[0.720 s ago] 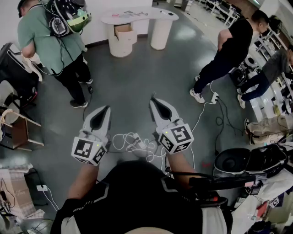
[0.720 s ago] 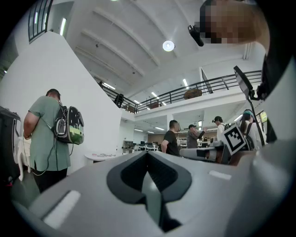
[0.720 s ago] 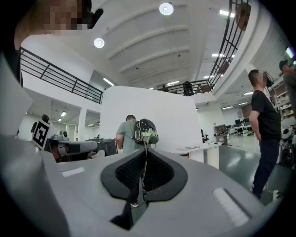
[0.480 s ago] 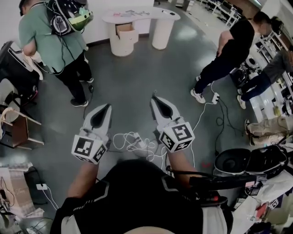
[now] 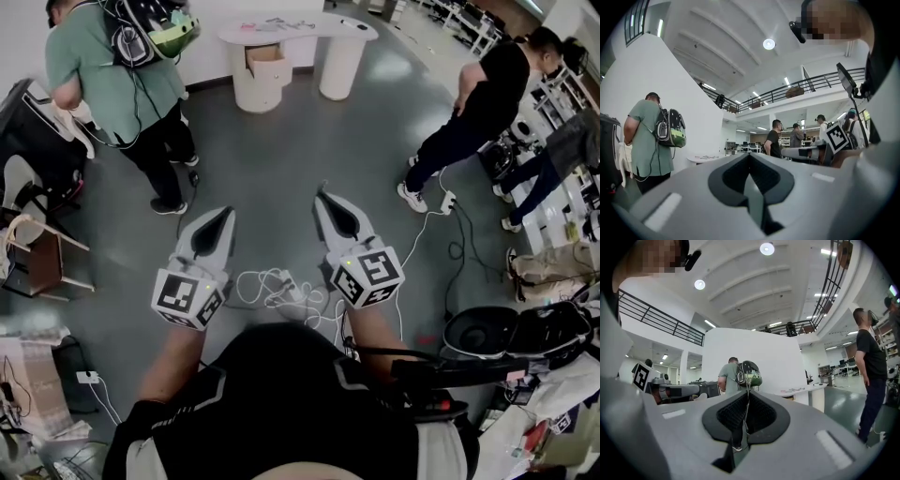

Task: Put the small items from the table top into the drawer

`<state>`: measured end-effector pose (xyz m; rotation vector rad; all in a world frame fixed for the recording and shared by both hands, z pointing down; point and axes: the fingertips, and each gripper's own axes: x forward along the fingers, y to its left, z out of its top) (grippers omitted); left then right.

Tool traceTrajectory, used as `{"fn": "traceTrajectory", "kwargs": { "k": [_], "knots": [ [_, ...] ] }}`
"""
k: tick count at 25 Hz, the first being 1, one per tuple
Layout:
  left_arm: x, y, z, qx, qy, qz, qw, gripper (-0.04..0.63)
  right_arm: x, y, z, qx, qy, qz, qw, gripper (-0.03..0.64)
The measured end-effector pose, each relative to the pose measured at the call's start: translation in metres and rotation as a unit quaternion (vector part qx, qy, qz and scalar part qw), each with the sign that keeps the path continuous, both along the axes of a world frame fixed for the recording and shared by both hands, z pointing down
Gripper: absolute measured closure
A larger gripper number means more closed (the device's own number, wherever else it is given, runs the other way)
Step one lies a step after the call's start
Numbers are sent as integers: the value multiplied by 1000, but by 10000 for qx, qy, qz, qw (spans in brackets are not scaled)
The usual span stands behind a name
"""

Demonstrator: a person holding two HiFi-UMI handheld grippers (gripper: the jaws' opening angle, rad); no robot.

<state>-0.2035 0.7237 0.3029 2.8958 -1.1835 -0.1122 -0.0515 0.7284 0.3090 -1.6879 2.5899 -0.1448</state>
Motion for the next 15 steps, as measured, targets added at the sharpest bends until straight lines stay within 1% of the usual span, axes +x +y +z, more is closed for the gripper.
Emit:
{"fn": "traceTrajectory", "kwargs": {
  "k": [6, 15],
  "knots": [
    [-17, -3, 0, 18, -1, 32, 10000, 595, -17, -5, 0, 44, -14, 59, 10000, 601],
    [-51, -19, 9, 15, 50, 206, 9998, 595, -50, -9, 5, 59, 6, 209, 9998, 601]
  ]
}}
